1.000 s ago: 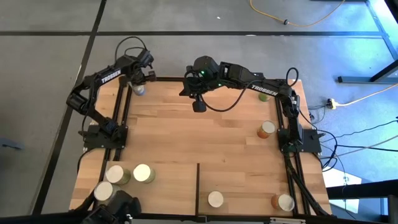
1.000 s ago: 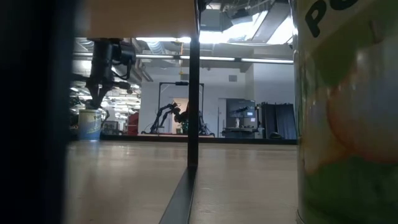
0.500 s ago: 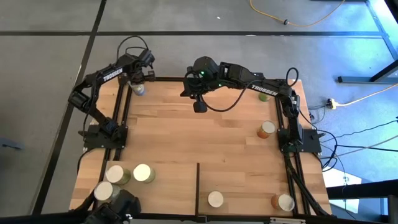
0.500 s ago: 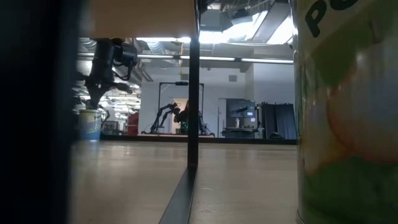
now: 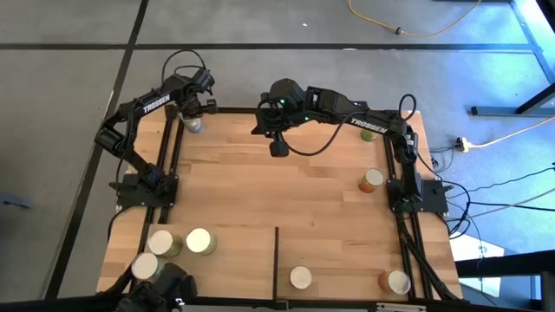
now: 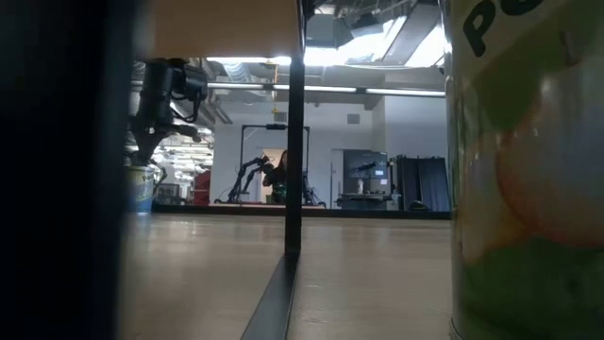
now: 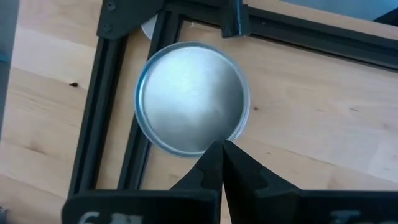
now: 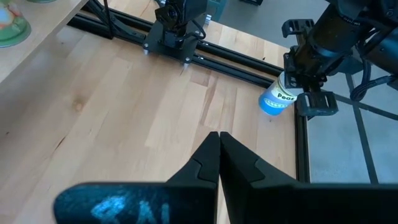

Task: Pick and place cans onto a shelf
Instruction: Put the canned peas on the shelf

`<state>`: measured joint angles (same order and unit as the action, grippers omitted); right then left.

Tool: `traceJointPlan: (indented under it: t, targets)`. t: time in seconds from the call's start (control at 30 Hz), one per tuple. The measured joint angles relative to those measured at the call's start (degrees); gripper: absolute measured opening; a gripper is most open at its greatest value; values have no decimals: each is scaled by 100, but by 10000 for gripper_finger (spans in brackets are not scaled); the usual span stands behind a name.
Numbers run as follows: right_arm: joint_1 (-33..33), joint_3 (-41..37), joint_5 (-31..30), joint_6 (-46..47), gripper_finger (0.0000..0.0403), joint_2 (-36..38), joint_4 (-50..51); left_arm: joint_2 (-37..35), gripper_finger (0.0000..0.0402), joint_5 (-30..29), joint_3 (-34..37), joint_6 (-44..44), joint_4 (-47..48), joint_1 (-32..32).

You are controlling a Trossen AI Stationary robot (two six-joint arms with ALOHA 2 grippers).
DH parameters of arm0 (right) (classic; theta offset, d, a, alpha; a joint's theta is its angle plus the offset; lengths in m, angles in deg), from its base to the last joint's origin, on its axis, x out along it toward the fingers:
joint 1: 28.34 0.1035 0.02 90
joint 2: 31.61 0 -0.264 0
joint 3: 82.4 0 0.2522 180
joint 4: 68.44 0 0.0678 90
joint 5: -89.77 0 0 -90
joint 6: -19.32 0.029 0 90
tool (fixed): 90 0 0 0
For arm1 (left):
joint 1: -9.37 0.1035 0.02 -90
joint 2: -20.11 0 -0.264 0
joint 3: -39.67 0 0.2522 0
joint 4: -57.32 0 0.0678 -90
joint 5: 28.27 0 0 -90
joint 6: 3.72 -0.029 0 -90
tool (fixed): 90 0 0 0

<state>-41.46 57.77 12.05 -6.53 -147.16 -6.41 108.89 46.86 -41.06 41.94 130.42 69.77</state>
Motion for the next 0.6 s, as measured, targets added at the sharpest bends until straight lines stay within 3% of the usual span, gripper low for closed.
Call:
traceJointPlan:
  t: [0.6]
  targets:
    - [-74, 0, -3, -4, 10, 0, -48, -226, 0, 566, -322, -402, 73, 80]
